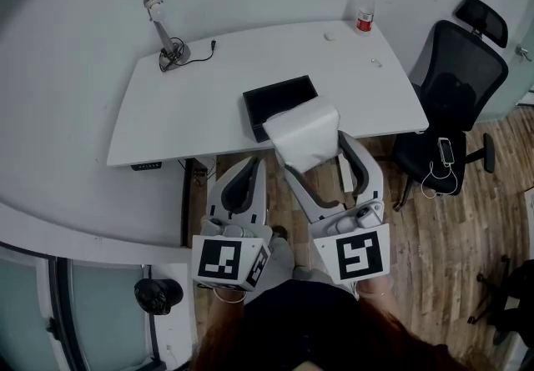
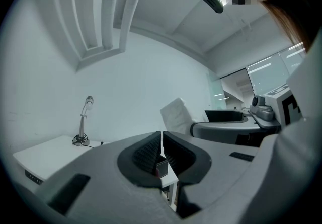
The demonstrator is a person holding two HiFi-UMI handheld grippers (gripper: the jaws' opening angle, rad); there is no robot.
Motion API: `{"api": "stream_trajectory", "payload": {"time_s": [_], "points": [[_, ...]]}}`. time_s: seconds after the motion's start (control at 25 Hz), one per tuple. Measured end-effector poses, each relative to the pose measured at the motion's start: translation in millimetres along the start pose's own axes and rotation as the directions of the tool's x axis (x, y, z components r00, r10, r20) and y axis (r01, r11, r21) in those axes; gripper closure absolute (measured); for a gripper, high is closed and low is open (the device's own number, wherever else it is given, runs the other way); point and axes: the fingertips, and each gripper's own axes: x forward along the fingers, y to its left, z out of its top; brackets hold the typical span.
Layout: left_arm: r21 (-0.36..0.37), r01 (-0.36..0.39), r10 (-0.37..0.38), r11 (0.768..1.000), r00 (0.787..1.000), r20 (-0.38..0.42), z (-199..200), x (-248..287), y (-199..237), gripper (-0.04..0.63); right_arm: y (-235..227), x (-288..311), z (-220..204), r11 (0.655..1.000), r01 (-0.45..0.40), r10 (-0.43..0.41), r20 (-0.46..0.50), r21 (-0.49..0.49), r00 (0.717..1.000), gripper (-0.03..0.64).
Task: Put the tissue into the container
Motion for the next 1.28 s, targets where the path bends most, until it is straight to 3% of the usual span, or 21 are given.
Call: {"api": "stream_trajectory", "payload": {"time_s": [1.28], "points": [[-0.06, 0.074, -0.074, 0.995, 0.997, -0.001, -10.1, 81.6, 77.4, 0.561, -27.1, 106.2, -51.9, 0.996, 0.068, -0.075, -0.159, -0.054, 0.984, 0.242]]}}
